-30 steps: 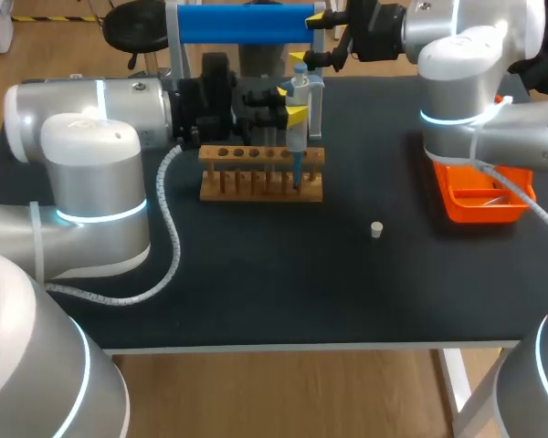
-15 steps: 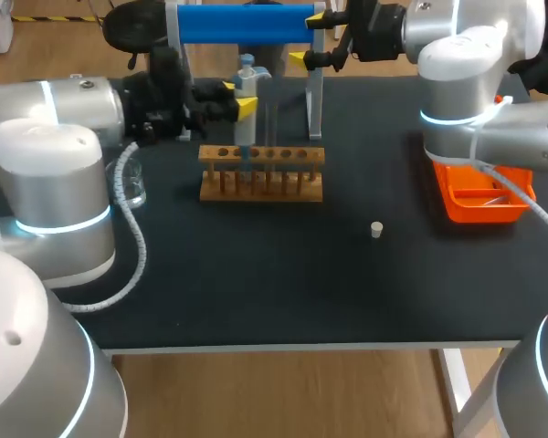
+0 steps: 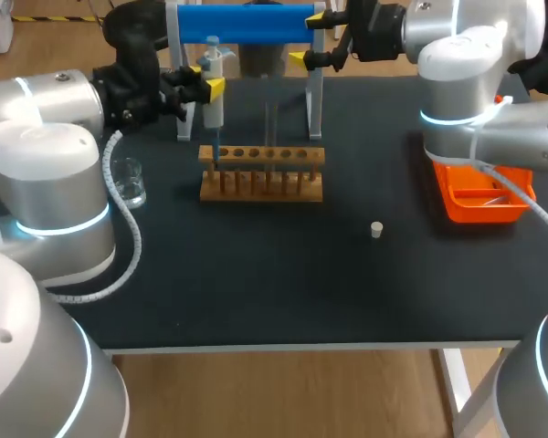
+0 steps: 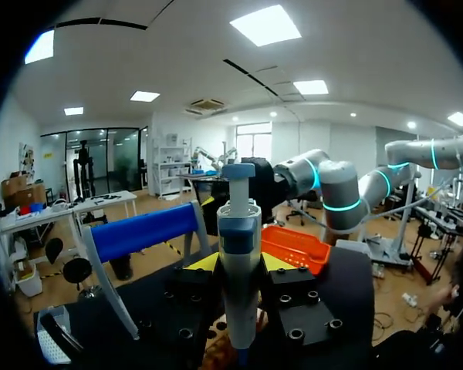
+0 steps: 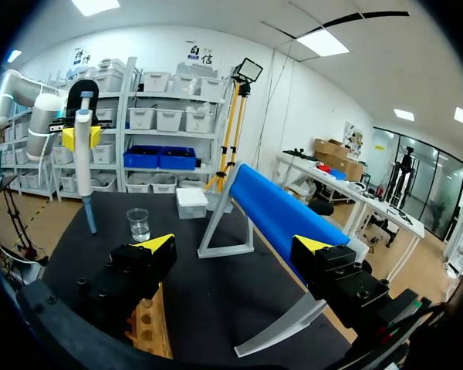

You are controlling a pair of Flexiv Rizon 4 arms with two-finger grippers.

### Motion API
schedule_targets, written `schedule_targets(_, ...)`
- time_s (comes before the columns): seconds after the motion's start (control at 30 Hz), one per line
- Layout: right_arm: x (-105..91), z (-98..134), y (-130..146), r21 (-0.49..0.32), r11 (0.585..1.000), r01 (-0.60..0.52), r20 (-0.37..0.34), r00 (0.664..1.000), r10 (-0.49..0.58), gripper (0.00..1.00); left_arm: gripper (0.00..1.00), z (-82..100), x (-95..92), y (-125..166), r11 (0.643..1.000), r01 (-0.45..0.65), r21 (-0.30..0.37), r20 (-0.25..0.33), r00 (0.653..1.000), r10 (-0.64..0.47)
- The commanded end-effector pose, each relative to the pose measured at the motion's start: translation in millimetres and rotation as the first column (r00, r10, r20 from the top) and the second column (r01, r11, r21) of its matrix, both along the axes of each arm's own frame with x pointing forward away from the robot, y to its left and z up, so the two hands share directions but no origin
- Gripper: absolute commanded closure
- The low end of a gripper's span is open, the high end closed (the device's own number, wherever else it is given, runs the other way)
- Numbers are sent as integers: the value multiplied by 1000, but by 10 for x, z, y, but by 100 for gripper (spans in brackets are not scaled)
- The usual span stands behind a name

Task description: Invert the test tube, pick up the pipette, mount the tip to pipette, aspirate from beaker and dispense into the tube, eject the tip, return the pipette, and cap with the stopper.

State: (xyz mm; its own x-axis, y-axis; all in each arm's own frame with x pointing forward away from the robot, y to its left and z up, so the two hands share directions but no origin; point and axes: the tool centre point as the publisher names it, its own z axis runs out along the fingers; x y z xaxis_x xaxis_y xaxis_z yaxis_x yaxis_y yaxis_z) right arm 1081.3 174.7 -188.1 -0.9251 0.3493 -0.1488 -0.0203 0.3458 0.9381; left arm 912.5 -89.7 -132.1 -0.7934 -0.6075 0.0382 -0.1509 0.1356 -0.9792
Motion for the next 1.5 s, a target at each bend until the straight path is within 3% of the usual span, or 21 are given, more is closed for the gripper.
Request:
schedule_targets(0.03, 2, 3, -6, -1, 1000, -1, -1, 1000, 1, 0, 100, -17, 200, -60, 997, -71, -25, 7, 997, 71)
schedule_targets(1.2, 2, 3, -6, -1, 1000, -1, -1, 1000, 1, 0, 100, -17, 240, -51, 996, -81, -29, 4, 997, 81)
schedule_targets(1.5, 2, 3, -6, -1, 1000, -1, -1, 1000, 1, 0, 100, -61, 599, 75, 991, -128, -24, 3, 992, 128)
